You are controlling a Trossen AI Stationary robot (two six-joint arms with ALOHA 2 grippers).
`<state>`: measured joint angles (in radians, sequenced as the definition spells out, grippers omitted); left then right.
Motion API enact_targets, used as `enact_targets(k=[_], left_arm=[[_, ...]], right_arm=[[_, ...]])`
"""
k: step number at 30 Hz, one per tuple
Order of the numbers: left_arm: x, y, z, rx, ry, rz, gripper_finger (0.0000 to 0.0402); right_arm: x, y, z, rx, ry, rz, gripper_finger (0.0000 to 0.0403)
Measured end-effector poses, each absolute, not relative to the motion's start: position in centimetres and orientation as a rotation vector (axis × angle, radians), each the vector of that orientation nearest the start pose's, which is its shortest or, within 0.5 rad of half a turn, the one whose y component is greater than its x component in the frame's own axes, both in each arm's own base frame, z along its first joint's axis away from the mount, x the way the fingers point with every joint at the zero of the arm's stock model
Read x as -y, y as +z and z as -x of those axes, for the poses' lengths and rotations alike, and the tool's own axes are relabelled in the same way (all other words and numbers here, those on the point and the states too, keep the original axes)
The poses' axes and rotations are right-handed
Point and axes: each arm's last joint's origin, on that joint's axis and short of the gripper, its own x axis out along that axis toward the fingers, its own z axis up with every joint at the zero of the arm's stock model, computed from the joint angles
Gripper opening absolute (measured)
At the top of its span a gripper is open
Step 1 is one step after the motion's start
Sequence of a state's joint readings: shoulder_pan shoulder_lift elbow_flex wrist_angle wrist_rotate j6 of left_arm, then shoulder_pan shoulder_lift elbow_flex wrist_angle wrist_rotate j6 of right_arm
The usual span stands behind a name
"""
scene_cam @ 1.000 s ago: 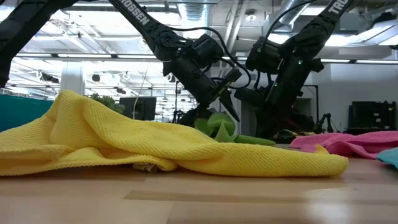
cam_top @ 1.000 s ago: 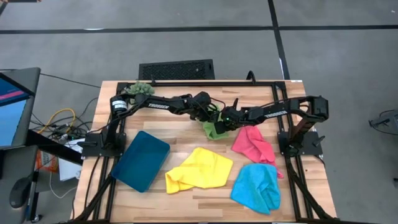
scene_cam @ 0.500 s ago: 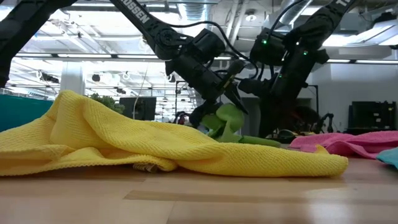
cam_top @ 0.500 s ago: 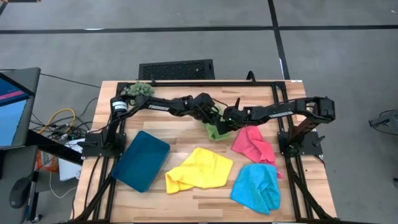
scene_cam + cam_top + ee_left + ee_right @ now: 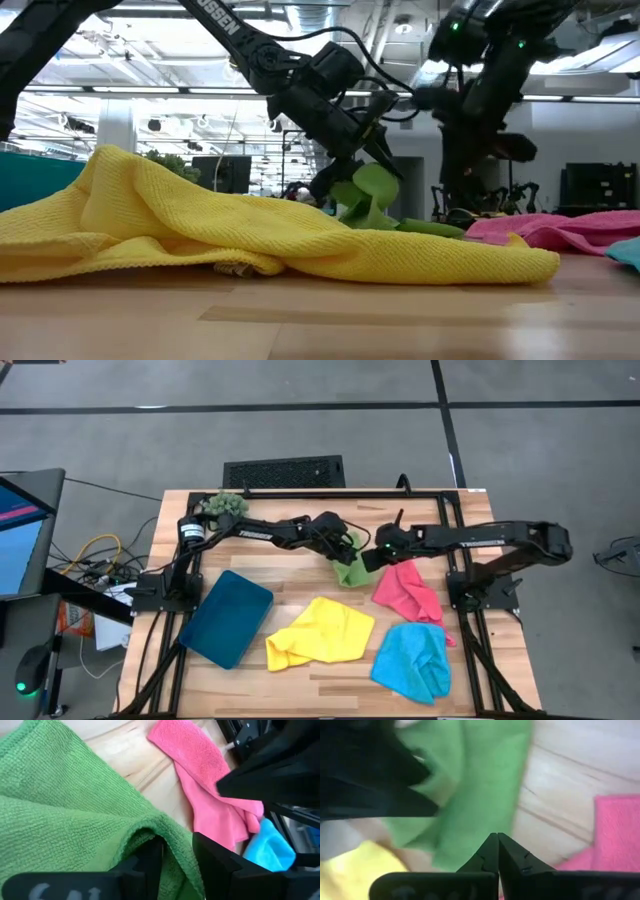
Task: Fold microfiber towels
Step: Fold the green microfiber towel
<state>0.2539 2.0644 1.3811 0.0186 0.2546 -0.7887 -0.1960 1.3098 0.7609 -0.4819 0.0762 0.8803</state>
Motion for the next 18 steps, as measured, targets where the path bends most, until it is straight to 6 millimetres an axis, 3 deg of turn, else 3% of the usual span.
enact_targets(k=[8, 18], left_arm=[[-10.3, 17.1, -43.9, -0.580, 0.251, 0.884, 0.0101], [-10.2, 17.2, -43.9, -0.572, 0.264, 0.848, 0.0101]], right_arm=[[3.6, 21.2, -25.2, -0.765, -0.416, -0.805, 0.0019], [3.0, 19.7, -24.5, -0.838, -0.649, -0.882, 0.0022]])
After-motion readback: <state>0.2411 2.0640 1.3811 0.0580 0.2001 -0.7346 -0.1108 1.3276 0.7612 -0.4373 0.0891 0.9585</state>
